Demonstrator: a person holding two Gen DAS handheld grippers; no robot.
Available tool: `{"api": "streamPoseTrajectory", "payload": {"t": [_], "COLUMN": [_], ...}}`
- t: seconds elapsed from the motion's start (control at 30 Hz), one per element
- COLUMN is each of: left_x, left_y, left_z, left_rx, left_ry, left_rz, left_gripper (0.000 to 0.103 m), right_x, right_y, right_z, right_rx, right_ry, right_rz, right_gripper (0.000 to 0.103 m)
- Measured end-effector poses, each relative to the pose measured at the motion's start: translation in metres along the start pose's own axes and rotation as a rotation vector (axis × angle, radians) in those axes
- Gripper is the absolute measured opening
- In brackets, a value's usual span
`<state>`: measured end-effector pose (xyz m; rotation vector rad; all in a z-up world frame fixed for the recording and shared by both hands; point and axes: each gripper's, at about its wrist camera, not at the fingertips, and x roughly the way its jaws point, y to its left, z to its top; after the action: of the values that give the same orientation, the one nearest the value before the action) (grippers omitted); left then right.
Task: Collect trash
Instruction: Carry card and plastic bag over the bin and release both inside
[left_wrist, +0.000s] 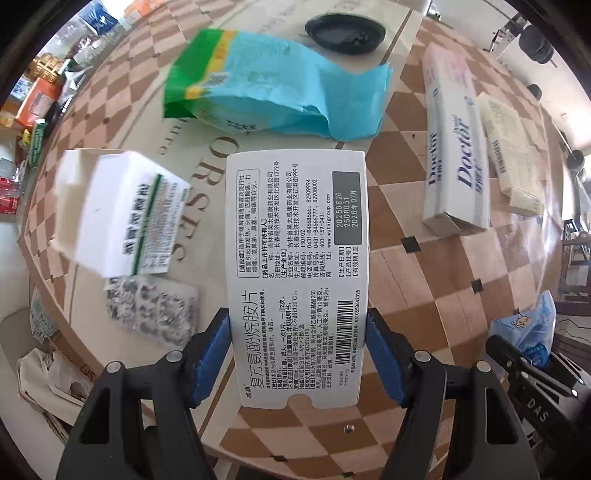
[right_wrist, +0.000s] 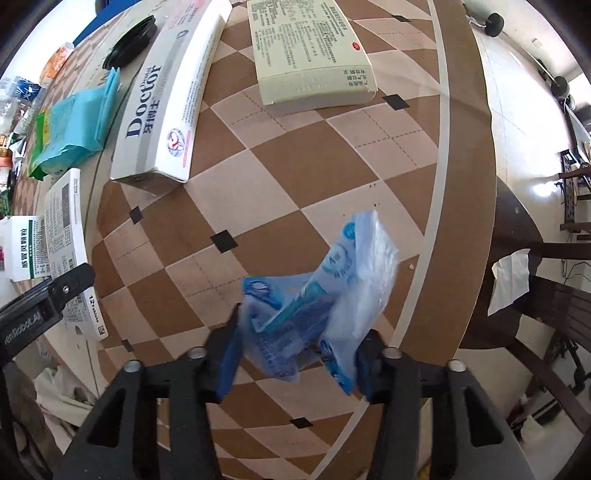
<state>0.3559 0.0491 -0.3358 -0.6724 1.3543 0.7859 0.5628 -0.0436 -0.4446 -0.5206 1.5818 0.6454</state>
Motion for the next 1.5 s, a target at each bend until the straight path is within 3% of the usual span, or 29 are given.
{"api": "streamPoseTrajectory", "payload": {"t": [0.13, 0.33, 0.43, 0.57, 0.8, 0.93, 1.07, 1.37, 1.5], "left_x": [-0.037, -0.074, -0.079, -0.087, -0.066, -0.030, 0.027, 0.218, 0.289], "left_y": [0.006, 0.024, 0.046, 0.075, 0.133, 0.160, 0.174, 0.187, 0.187], "left_z": [-0.032, -0.077, -0.094, -0.144, -0.224, -0.253, -0.265, -0.266, -0.264], "left_rx": [0.015, 0.040, 0.044, 0.035, -0.002, -0.048, -0.090, -0.163, -0.149], "left_ry": [-0.083, -0.179, -0.214, -0.227, -0.172, -0.089, -0.002, 0.228, 0.281], "left_rz": [-0.003, -0.027, -0.049, -0.061, -0.083, -0.114, -0.160, -0.315, -0.323], "left_gripper": [0.069, 0.069, 0.069, 0.069, 0.069, 0.069, 0.069, 0.069, 0.069], "right_x": [-0.019, -0.057, -0.072, -0.083, -0.066, -0.034, 0.022, 0.205, 0.292], "right_y": [0.007, 0.025, 0.033, 0.053, 0.085, 0.100, 0.107, 0.109, 0.114], "right_z": [-0.016, -0.062, -0.102, -0.166, -0.277, -0.321, -0.342, -0.356, -0.351], "right_rx": [-0.005, -0.011, -0.010, -0.026, -0.076, -0.098, -0.123, -0.108, -0.102], "right_ry": [-0.039, -0.119, -0.153, -0.177, -0.138, -0.084, -0.014, 0.129, 0.172], "right_rz": [0.037, 0.089, 0.113, 0.141, 0.161, 0.168, 0.208, 0.224, 0.243], "right_gripper": [0.040, 0.037, 0.037, 0.037, 0.036, 0.036, 0.036, 0.036, 0.036]}}
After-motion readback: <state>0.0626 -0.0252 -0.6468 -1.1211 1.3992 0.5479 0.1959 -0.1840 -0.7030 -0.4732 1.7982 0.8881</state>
